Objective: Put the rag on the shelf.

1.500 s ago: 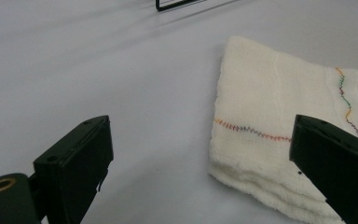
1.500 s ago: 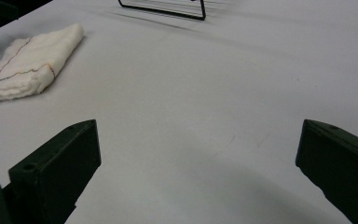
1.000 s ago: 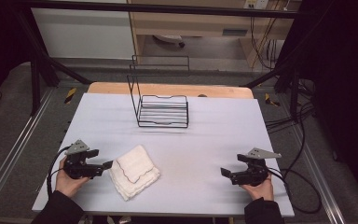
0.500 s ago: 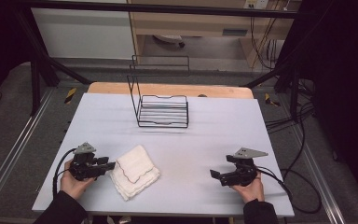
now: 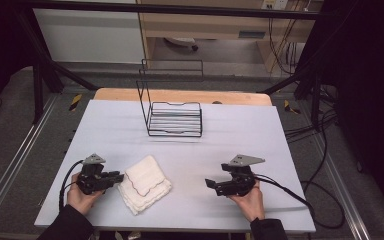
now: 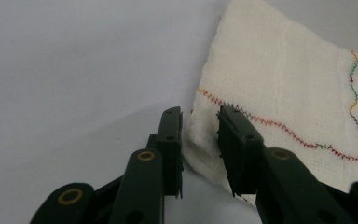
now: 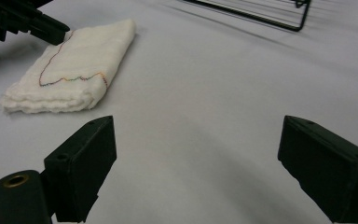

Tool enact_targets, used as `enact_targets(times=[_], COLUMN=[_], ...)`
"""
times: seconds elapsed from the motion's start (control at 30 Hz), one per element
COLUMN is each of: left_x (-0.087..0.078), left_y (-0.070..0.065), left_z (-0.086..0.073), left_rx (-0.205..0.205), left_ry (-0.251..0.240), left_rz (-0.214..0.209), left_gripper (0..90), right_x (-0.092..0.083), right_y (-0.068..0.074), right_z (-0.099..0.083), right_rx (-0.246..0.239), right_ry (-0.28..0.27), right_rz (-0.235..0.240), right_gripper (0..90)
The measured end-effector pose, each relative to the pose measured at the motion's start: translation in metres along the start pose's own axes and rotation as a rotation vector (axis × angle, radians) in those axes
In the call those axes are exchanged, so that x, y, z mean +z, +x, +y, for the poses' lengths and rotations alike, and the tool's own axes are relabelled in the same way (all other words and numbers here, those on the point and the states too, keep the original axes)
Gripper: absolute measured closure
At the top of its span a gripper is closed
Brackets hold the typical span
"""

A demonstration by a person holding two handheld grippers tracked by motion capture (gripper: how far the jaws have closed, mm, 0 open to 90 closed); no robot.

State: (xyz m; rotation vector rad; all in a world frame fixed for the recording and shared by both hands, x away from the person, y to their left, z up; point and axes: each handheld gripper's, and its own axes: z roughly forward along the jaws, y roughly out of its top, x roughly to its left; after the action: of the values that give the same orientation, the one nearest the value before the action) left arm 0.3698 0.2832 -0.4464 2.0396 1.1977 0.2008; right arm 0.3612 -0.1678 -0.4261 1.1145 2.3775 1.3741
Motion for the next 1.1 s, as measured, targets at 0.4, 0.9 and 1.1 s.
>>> enact_targets(times=[0.4,0.9,1.1], left_x=[0.001,0.001,0.001], left_y=[-0.006,-0.009,-0.009], left_z=[0.000,0.001,0.002], left_rx=[0.035,0.029,0.020], left_ry=[0.003,0.014,0.015], left_rz=[0.019,0.029,0.028], left_gripper=[76.3,80.8,82.1], right_x=[0.054,0.108,0.114], right_y=[0.044,0.071,0.071], right_z=[0.024,0.032,0.028], right_rx=[-0.075,-0.068,-0.054], right_ry=[0.070,0.148,0.174], right_rz=[0.047,0.116,0.136], right_gripper=[24.5,52.5,63.0])
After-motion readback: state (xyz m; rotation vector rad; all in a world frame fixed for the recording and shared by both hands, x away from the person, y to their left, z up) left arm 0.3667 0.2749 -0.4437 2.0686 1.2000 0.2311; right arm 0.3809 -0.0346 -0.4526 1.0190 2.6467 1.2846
